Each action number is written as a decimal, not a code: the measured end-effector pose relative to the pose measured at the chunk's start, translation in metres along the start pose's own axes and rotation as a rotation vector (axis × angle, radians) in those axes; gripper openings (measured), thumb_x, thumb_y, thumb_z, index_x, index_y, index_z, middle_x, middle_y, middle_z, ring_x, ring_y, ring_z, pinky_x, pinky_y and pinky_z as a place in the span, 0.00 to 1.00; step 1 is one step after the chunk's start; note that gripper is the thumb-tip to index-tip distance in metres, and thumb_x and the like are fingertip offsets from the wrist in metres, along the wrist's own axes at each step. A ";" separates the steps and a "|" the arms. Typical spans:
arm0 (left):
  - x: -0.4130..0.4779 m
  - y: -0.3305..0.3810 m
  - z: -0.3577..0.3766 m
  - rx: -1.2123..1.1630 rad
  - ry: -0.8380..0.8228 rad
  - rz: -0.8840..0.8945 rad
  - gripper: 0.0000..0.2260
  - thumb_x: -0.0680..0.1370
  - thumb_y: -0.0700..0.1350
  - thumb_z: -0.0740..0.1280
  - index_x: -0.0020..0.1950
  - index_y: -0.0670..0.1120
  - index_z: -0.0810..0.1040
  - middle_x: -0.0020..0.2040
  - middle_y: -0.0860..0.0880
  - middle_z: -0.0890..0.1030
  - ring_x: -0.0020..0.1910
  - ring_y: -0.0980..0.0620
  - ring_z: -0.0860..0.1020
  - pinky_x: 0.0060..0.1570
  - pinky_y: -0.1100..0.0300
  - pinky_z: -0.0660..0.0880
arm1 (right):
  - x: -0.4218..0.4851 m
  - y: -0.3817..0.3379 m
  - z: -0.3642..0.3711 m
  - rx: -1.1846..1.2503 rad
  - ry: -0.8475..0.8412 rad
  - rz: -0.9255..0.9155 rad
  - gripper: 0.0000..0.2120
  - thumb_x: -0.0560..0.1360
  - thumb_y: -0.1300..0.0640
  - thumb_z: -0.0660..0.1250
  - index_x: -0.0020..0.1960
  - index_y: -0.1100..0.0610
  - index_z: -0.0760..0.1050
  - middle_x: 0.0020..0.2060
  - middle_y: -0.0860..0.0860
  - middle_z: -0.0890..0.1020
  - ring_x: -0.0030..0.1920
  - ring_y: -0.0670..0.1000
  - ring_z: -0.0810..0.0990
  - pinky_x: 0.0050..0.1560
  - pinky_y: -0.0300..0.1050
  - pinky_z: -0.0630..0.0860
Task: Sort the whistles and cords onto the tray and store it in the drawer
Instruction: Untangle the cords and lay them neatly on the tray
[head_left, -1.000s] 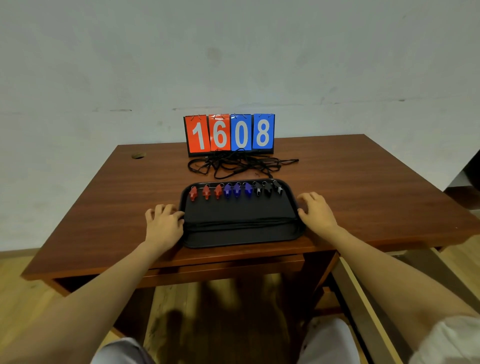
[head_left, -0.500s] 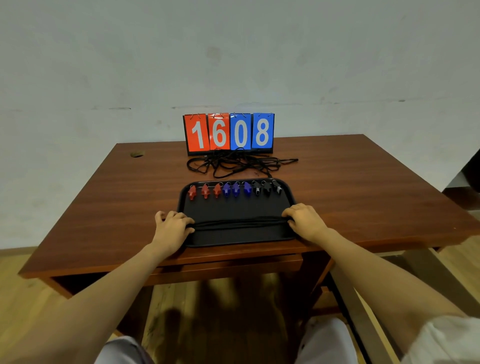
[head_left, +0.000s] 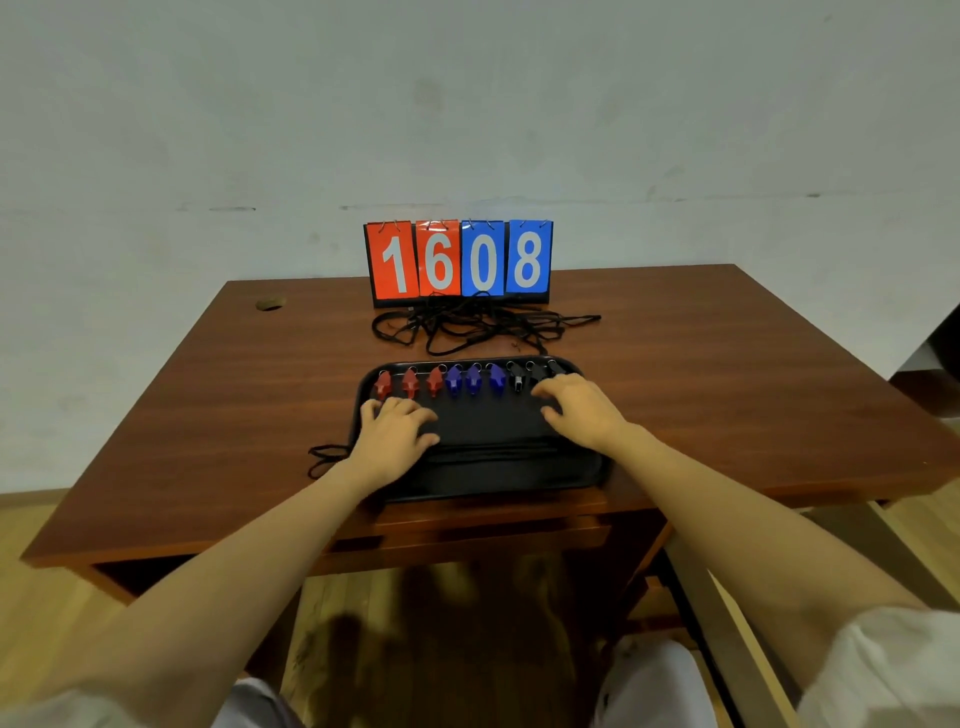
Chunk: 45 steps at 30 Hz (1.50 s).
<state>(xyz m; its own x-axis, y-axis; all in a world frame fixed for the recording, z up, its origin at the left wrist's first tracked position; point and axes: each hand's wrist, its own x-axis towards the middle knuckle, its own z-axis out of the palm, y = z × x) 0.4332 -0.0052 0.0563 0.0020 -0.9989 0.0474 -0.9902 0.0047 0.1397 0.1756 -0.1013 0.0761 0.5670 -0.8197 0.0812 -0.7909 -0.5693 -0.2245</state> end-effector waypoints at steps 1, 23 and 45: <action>0.011 0.005 -0.003 -0.008 0.014 0.012 0.17 0.80 0.54 0.59 0.67 0.52 0.72 0.66 0.50 0.72 0.70 0.49 0.64 0.69 0.49 0.52 | 0.010 -0.001 -0.004 0.015 0.011 0.008 0.17 0.78 0.58 0.62 0.66 0.55 0.72 0.61 0.54 0.77 0.64 0.55 0.71 0.64 0.49 0.69; 0.233 -0.026 0.008 -0.021 -0.011 -0.127 0.19 0.80 0.45 0.61 0.70 0.45 0.68 0.67 0.42 0.69 0.67 0.41 0.65 0.63 0.47 0.67 | 0.237 0.024 0.019 0.072 -0.034 0.031 0.23 0.79 0.61 0.59 0.73 0.55 0.62 0.69 0.56 0.67 0.68 0.58 0.66 0.64 0.52 0.71; 0.210 -0.028 -0.025 -0.176 0.077 -0.205 0.13 0.78 0.48 0.64 0.60 0.44 0.74 0.64 0.44 0.69 0.65 0.43 0.66 0.63 0.48 0.68 | 0.236 -0.010 -0.078 0.597 0.289 0.146 0.08 0.80 0.56 0.62 0.53 0.59 0.76 0.46 0.56 0.82 0.36 0.47 0.77 0.38 0.33 0.72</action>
<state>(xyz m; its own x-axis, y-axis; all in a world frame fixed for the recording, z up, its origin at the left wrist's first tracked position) 0.4650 -0.2138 0.0869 0.2172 -0.9733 0.0743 -0.9284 -0.1824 0.3238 0.2997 -0.2934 0.1729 0.3139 -0.9168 0.2470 -0.5451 -0.3870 -0.7437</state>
